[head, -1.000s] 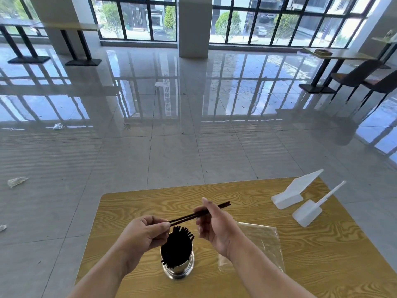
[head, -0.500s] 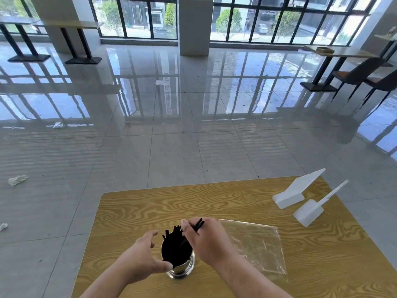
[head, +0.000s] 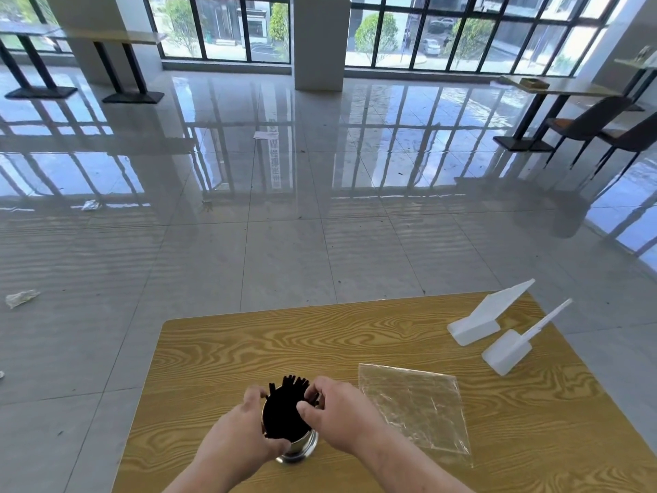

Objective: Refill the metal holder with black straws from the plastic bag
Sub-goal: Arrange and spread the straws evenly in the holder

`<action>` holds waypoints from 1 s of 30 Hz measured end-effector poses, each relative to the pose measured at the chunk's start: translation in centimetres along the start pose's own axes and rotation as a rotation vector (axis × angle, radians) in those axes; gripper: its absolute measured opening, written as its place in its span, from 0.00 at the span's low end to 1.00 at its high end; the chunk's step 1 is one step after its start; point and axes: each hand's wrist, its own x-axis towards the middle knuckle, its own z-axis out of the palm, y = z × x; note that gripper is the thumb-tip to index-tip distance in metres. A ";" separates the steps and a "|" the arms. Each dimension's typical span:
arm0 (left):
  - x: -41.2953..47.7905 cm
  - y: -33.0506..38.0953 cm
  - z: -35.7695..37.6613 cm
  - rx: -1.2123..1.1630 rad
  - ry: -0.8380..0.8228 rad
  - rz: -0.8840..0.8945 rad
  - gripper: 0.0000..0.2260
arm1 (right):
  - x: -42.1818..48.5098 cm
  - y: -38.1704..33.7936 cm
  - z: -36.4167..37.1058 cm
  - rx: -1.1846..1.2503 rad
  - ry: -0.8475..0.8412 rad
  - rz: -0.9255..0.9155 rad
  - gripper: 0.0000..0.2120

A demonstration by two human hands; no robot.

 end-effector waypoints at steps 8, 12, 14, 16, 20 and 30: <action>0.4 0.2 -0.2 -0.008 -0.023 0.010 0.30 | 0.1 -0.2 0.5 0.157 0.083 -0.064 0.09; 0.5 0.5 -0.3 0.099 -0.079 0.038 0.25 | 0.5 -0.1 0.6 0.212 0.057 -0.055 0.07; 0.6 0.6 -0.2 0.149 -0.112 0.061 0.23 | 0.7 0.0 0.5 0.231 0.003 -0.046 0.07; 0.7 0.6 0.0 0.190 -0.110 0.087 0.21 | 0.7 0.1 0.5 0.252 -0.039 -0.024 0.09; 0.9 0.6 0.2 0.227 -0.078 0.116 0.13 | 0.7 0.2 0.6 0.315 -0.101 0.031 0.14; 0.7 1.1 -0.4 0.224 0.027 0.138 0.03 | 0.6 1.2 0.5 0.289 -0.083 0.040 0.12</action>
